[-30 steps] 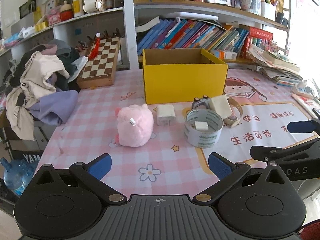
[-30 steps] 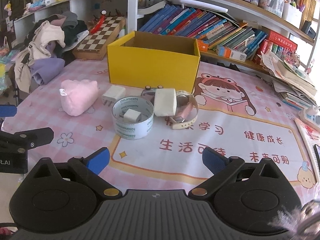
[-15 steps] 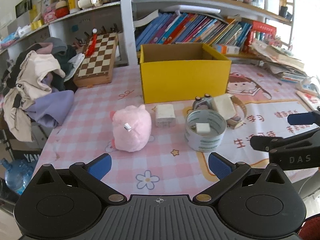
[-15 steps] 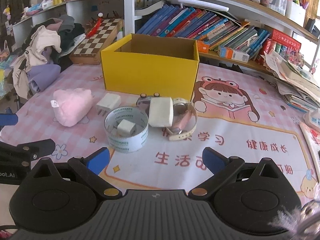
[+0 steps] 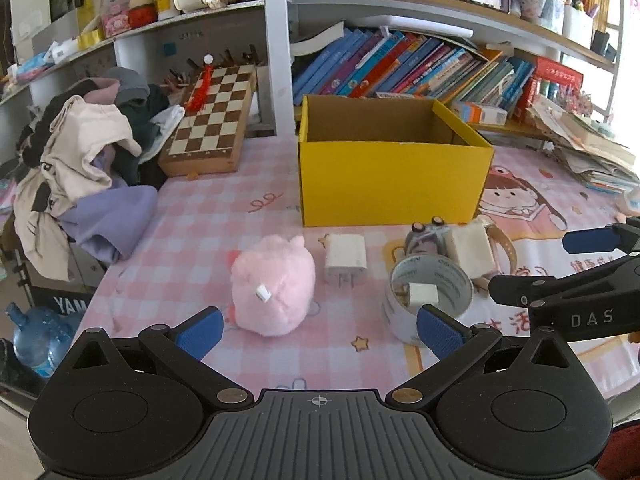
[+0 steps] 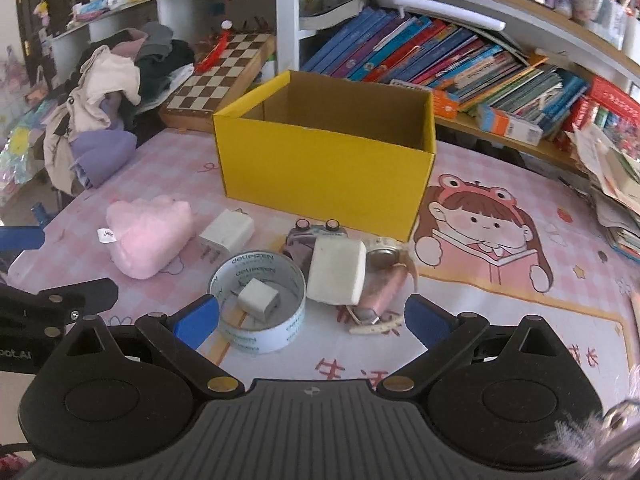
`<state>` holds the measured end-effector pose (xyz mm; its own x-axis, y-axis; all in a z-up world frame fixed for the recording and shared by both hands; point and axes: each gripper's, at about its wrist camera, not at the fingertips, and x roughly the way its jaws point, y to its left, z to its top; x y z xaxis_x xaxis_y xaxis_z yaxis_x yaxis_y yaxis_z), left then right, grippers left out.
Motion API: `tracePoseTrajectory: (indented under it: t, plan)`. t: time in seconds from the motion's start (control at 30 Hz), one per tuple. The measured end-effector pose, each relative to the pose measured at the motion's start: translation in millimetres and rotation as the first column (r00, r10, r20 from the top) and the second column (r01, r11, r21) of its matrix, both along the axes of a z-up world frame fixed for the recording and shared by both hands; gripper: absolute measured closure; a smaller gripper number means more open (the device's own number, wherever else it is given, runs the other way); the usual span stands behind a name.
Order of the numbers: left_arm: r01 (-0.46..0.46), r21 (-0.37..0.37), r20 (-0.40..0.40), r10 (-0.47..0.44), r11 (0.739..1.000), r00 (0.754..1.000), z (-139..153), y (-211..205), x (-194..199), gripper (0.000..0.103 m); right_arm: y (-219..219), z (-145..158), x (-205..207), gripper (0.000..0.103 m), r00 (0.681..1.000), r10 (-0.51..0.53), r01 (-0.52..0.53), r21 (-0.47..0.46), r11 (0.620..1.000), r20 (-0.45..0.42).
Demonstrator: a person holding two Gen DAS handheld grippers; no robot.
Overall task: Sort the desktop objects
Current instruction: 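Reach the right tool to the white adapter and close on it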
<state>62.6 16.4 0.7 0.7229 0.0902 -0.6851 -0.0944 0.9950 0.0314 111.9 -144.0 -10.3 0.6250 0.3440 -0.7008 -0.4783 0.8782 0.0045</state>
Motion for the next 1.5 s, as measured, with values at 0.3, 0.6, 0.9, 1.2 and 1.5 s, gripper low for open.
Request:
tracePoseTrajectory:
  t: [0.3, 0.6, 0.9, 1.2, 1.5]
  plan:
    - [-0.005, 0.032, -0.034, 0.006, 0.999, 0.999, -9, -10, 20, 0.0, -7, -16, 33, 0.004, 0.997, 0.009, -0.006, 0.046, 0.999, -0.072]
    - [-0.087, -0.029, -0.062, 0.085, 0.996, 0.995, -22, 1, 35, 0.0, -14, -28, 55, 0.03, 0.993, 0.031, -0.025, 0.06, 0.998, -0.11]
    - [-0.093, 0.009, -0.052, 0.094, 0.996, 0.994, -19, -6, 45, 0.0, -14, -32, 72, 0.03, 0.991, 0.047, -0.04, 0.057, 0.998, -0.127]
    - [-0.179, 0.047, -0.06, 0.182, 0.983, 0.981, -26, 12, 58, 0.0, -10, -38, 90, 0.031, 0.991, 0.046, -0.039, 0.055, 0.998, -0.126]
    - [-0.198, 0.078, -0.084, 0.204, 0.977, 0.975, -35, 20, 76, 0.0, -7, -47, 109, 0.042, 0.984, 0.057, -0.046, 0.064, 0.997, -0.17]
